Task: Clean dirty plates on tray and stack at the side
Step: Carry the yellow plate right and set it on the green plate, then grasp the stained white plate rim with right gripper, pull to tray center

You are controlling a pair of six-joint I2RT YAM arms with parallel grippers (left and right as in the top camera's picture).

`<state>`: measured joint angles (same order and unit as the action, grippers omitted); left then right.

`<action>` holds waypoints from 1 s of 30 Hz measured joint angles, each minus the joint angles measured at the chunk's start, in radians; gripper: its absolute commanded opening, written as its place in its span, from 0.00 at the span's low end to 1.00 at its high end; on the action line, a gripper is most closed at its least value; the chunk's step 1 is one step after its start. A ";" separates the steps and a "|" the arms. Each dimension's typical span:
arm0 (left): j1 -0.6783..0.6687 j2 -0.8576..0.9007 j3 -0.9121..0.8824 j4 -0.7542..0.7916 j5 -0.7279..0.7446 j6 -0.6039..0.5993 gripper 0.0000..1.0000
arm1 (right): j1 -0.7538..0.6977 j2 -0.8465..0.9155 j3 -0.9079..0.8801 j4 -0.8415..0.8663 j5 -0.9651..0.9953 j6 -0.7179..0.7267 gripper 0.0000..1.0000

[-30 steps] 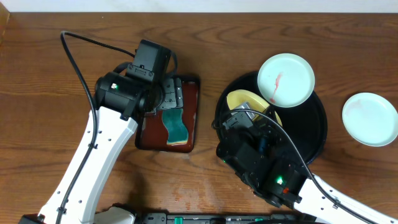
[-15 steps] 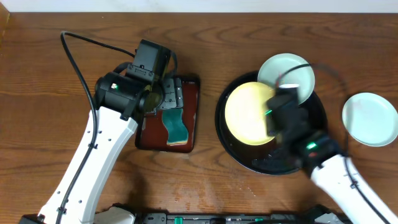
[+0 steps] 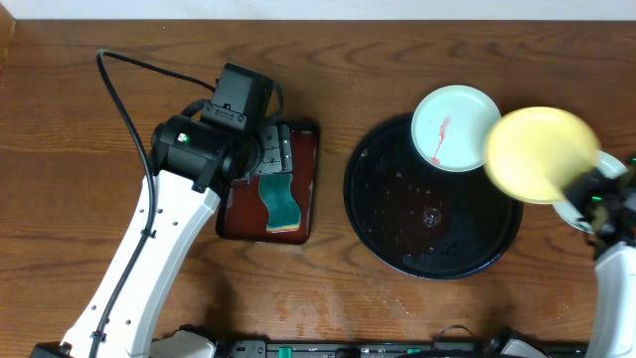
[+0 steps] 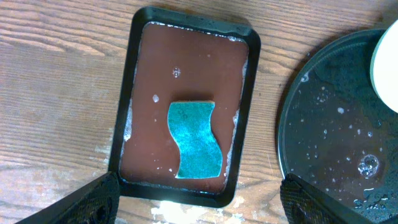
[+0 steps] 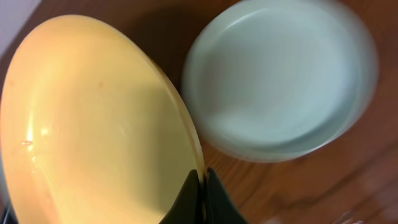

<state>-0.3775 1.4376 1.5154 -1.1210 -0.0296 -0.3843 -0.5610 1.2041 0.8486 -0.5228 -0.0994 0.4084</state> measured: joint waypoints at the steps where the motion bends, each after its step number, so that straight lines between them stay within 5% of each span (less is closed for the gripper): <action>1: 0.000 0.000 0.000 0.000 0.000 0.000 0.83 | -0.050 0.020 0.000 0.027 -0.001 0.008 0.01; 10: 0.000 0.000 0.000 0.000 0.000 0.000 0.83 | -0.286 0.285 0.001 0.108 0.088 0.037 0.03; 12: 0.000 0.000 0.000 0.000 0.000 0.000 0.83 | -0.305 0.341 0.001 0.112 0.096 0.040 0.31; 18: 0.000 0.000 0.000 0.000 0.000 0.000 0.83 | -0.303 0.353 0.023 0.139 -0.039 0.012 0.32; 25: 0.000 0.000 0.000 0.000 0.000 0.000 0.83 | -0.081 0.213 0.143 0.143 -0.337 -0.153 0.33; 30: 0.000 0.000 0.000 0.000 0.000 0.000 0.83 | 0.186 0.204 0.156 0.139 -0.220 -0.260 0.42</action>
<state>-0.3775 1.4376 1.5154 -1.1213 -0.0292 -0.3843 -0.3748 1.4082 1.0042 -0.3836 -0.3199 0.1486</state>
